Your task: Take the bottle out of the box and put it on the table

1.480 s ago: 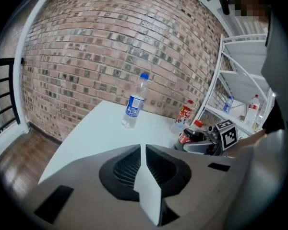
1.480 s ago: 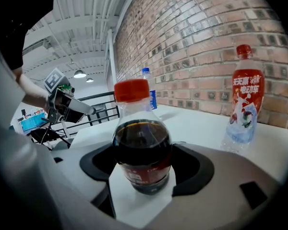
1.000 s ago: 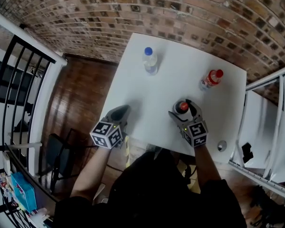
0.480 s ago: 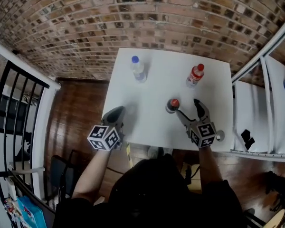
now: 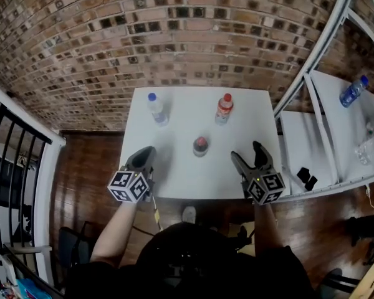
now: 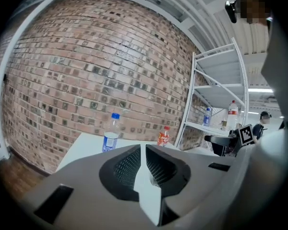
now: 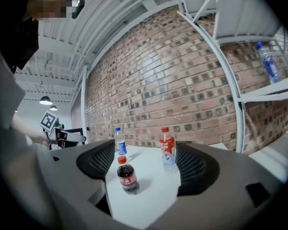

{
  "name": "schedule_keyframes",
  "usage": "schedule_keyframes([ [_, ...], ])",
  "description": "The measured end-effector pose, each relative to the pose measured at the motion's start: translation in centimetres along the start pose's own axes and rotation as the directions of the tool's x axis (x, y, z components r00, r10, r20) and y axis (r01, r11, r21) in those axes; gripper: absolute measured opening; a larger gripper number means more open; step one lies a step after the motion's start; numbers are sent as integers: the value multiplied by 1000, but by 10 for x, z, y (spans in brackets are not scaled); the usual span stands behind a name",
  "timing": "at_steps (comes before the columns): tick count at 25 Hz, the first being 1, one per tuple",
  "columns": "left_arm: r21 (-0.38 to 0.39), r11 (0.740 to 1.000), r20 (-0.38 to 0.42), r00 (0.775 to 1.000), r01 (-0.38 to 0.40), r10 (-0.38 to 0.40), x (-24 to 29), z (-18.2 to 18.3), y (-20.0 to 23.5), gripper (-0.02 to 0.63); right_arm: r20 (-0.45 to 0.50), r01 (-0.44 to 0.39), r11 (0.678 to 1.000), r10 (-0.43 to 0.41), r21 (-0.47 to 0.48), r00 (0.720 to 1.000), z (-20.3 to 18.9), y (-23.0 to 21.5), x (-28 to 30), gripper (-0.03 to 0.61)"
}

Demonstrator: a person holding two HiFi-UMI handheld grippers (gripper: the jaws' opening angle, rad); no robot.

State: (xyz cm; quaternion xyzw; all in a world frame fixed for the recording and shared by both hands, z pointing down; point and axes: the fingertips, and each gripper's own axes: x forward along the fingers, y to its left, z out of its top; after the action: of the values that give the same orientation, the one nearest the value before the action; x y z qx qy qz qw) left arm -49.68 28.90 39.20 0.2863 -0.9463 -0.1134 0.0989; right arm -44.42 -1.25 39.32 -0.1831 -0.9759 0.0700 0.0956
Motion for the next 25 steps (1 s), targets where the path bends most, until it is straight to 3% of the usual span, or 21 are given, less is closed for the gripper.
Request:
schedule_keyframes([
  [2, 1, 1000, 10, 1000, 5, -5, -2, 2, -12, 38, 23, 6, 1000, -6, -4, 1000, 7, -3, -21, 359],
  [6, -18, 1000, 48, 999, 21, -20, -9, 10, -47, 38, 73, 24, 999, -22, -30, 997, 29, -8, -67, 344],
  [9, -18, 999, 87, 996, 37, -36, -26, 14, -80, 37, 101, 19, 999, -15, -37, 995, 44, -9, -106, 244],
  [11, -4, 999, 118, 992, 39, -38, -35, 23, -101, 38, 117, -26, 998, 32, -53, 993, 58, -4, -128, 170],
  [15, 13, 1000, 157, 988, 5, -7, -48, 29, -140, 38, 125, -96, 982, 117, -161, 985, 79, 4, -166, 166],
  [20, 28, 1000, 177, 984, 10, -14, -81, 29, -159, 38, 178, -181, 977, 198, -111, 964, 79, 24, -196, 166],
  [24, 8, 998, 208, 976, 70, -70, -88, 39, -160, 38, 196, -148, 985, 163, -87, 967, 77, 29, -205, 155],
  [25, 0, 995, 217, 971, 102, -99, -88, 41, -162, 37, 197, -122, 988, 138, -90, 971, 75, 30, -206, 105],
])
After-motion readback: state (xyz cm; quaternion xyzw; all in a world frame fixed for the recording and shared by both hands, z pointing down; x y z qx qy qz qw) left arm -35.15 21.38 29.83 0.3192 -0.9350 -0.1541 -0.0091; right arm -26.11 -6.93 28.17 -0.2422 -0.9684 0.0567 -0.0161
